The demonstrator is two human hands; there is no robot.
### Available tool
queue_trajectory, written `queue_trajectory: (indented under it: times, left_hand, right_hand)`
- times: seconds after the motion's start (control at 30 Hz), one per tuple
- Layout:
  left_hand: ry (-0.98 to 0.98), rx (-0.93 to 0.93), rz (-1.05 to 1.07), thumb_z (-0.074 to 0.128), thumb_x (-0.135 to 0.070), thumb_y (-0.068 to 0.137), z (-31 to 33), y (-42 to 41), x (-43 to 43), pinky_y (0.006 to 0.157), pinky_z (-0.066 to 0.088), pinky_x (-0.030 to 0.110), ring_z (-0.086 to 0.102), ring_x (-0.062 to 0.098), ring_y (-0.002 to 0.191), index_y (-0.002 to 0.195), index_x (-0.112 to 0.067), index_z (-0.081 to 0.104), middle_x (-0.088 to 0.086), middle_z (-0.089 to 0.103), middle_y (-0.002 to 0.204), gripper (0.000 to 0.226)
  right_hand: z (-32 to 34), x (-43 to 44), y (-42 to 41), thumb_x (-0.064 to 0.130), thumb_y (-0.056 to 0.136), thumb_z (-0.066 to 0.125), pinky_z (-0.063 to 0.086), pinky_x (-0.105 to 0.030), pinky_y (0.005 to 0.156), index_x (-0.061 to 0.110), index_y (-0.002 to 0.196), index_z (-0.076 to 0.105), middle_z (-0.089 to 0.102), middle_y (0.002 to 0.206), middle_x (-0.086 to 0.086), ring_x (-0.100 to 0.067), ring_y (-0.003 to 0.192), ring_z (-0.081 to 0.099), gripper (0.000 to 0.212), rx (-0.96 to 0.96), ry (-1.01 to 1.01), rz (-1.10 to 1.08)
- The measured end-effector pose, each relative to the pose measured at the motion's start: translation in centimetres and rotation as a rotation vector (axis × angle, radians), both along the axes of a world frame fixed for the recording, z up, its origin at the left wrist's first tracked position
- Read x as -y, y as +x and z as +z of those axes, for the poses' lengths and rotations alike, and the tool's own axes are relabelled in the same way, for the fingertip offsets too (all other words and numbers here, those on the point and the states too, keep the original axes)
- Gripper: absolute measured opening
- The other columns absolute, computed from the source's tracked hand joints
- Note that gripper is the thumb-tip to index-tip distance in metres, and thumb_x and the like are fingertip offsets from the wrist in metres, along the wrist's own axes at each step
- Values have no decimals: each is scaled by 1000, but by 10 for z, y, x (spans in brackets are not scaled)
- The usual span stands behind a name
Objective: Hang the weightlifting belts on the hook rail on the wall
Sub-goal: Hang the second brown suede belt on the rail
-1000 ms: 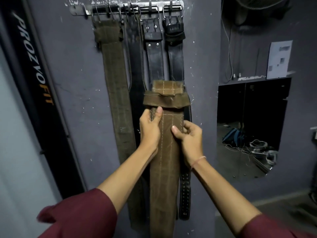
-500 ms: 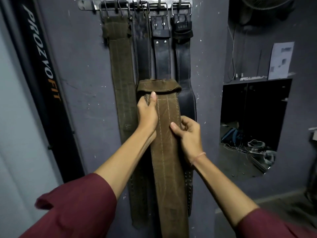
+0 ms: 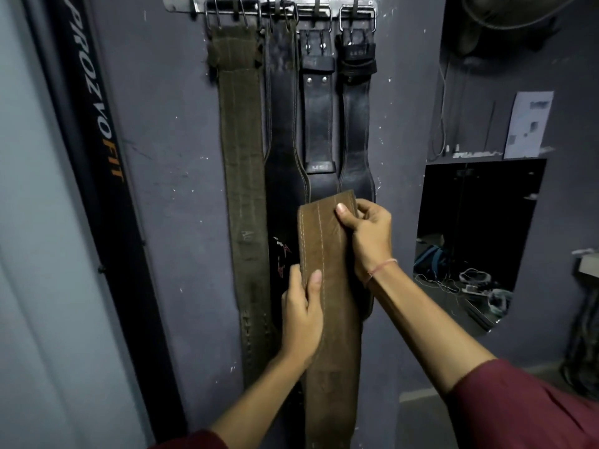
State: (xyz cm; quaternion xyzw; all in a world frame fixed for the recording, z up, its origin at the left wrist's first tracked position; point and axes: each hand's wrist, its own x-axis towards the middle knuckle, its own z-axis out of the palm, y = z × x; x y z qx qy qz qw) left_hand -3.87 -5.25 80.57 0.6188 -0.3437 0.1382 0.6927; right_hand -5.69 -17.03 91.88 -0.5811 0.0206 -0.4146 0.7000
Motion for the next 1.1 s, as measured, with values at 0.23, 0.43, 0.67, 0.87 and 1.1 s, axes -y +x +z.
queue_trajectory:
  times: [0.23,0.43,0.67,0.87,1.1]
  left_hand:
    - [-24,107,69,41,-38,103,41,3,11,79,57,53,69,17,88,109,-23,55,-4,70,96,21]
    - [-102,73,144,39,-34,106,70,25,10,75,51,59,59,40,79,99,-6,53,23,61,88,31]
    - [-183,69,197,38,-26,107,102,33,5,71,47,33,53,16,73,94,-10,49,6,55,82,23]
    - [-203,17,187,39,-24,107,124,44,-1,66,42,23,48,15,72,90,-12,47,5,51,79,23]
    - [-132,46,124,39,-22,107,132,39,9,57,36,15,39,5,62,85,-10,46,-4,41,70,26]
  right_hand:
    - [-34,0,-18,10,94,63,60,-35,85,-1,117,61,71,110,-17,-24,96,71,26,-43,-34,59]
    - [-143,-25,-48,-2,90,65,59,-36,90,9,114,67,75,110,-6,-22,105,71,26,-149,-112,144]
    - [-101,-20,-41,-12,84,67,59,-26,72,-10,103,67,77,88,-1,-11,80,72,19,-74,-118,189]
    - [-141,-25,-53,-6,84,71,58,-28,78,5,104,71,78,98,-4,-19,92,74,23,-197,-147,266]
    - [-152,-27,-62,-2,87,68,57,-26,80,13,104,71,78,101,2,-18,98,72,23,-253,-133,224]
